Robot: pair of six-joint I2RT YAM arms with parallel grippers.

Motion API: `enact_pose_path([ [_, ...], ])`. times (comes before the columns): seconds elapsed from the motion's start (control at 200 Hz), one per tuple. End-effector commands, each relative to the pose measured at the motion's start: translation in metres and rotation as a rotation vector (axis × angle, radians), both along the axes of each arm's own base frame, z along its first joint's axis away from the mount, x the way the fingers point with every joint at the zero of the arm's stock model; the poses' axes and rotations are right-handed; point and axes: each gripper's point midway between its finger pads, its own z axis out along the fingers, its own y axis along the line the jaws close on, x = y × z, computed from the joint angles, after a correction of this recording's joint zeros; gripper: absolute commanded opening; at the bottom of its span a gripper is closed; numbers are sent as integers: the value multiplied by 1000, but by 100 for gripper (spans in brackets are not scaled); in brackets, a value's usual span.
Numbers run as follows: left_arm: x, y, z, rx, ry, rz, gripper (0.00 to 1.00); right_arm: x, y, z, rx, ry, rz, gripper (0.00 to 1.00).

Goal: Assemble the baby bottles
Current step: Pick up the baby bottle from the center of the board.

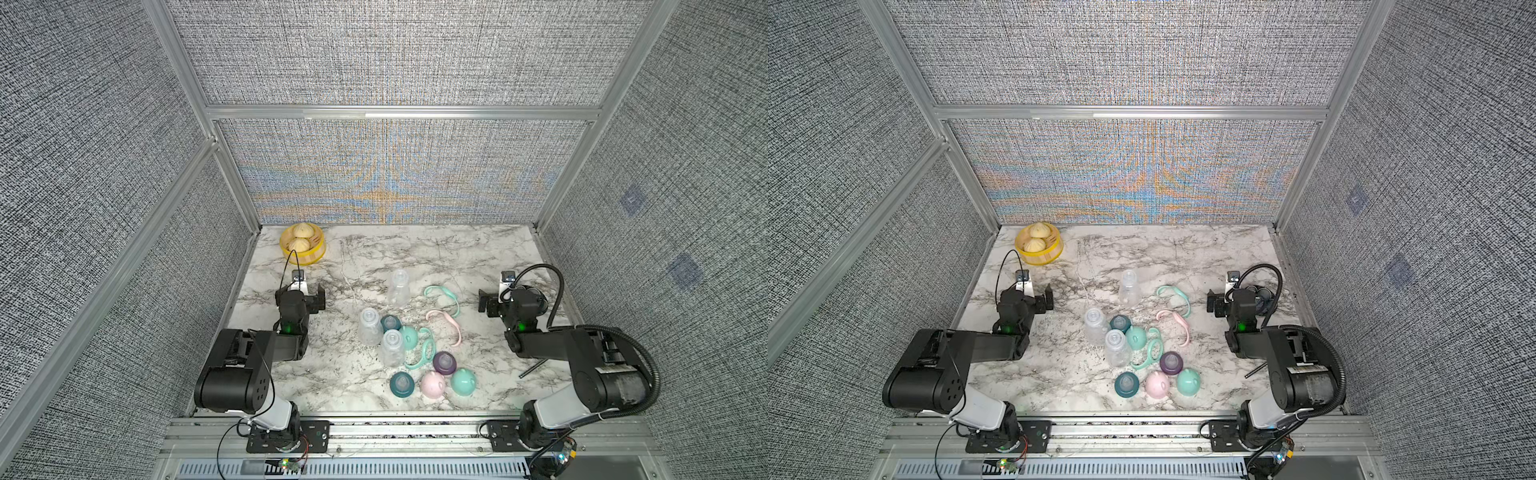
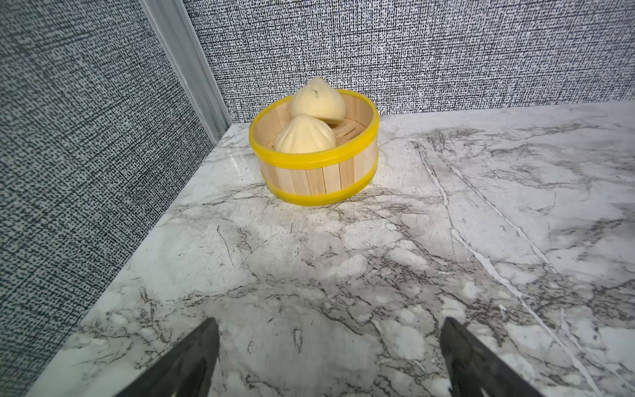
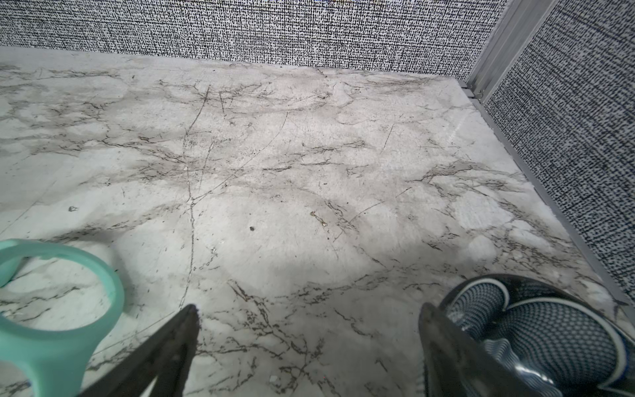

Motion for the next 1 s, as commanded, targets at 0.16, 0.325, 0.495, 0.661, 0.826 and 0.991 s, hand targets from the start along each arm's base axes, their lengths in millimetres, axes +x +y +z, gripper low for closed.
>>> enact_pose_path([
  [0.16, 2, 0, 4, -5, -17, 4, 100, 2, 1, 6, 4, -25, 2, 99],
  [0.325, 2, 0, 6, -2, -24, 0, 100, 0, -6, 14, 0, -53, -35, 99],
  [0.495, 3, 1, 20, 4, 8, 10, 100, -5, -8, 48, -14, -52, -50, 99],
  [0.661, 9, 4, 72, -13, 15, 43, 100, -10, -3, 110, 71, -60, -89, 99],
  [0.826, 4, -6, 152, -134, -47, 17, 100, -16, 25, 171, 149, -28, -31, 99],
  [0.991, -5, -34, 182, -299, 14, -75, 100, -23, 83, 203, 300, 130, 170, 99],
])
